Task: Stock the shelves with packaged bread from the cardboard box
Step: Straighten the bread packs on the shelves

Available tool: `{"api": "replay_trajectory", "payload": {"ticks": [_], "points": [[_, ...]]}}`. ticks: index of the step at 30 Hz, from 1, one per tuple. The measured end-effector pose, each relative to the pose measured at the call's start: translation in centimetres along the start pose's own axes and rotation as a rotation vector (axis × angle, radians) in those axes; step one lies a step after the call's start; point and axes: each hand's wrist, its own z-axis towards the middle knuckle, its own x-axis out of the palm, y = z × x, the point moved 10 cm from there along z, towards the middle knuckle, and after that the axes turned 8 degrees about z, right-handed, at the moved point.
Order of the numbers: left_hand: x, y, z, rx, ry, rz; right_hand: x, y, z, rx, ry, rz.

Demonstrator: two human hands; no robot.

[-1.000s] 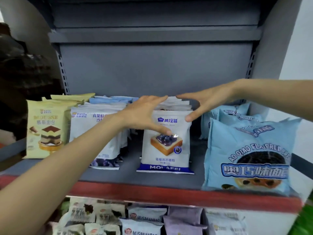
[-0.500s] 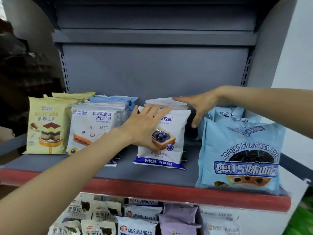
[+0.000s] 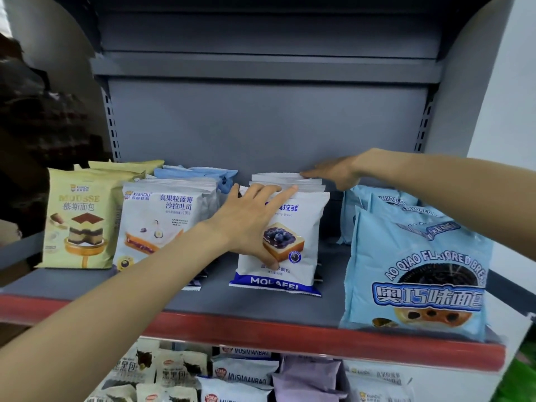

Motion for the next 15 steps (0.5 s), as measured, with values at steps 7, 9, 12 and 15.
{"api": "replay_trajectory", "payload": {"ticks": [7,9,12,15], "points": [[0.2,-0.1,0.0,-0.007,0.017,-0.013,0.1,0.1,-0.1,-0.024,-0.014,0.122],[0.2,-0.2,-0.1,-0.003,0.031,-0.032,0.4,0.1,-0.3,-0.057,-0.015,0.152],[0.1,-0.3,-0.4,-0.004,0.034,-0.088,0.9,0.3,-0.8,-0.082,0.008,0.226],[0.2,-0.5,-0.5,-0.007,0.021,-0.096,1.8,0.5,-1.0,-0.078,0.048,0.282]]}}
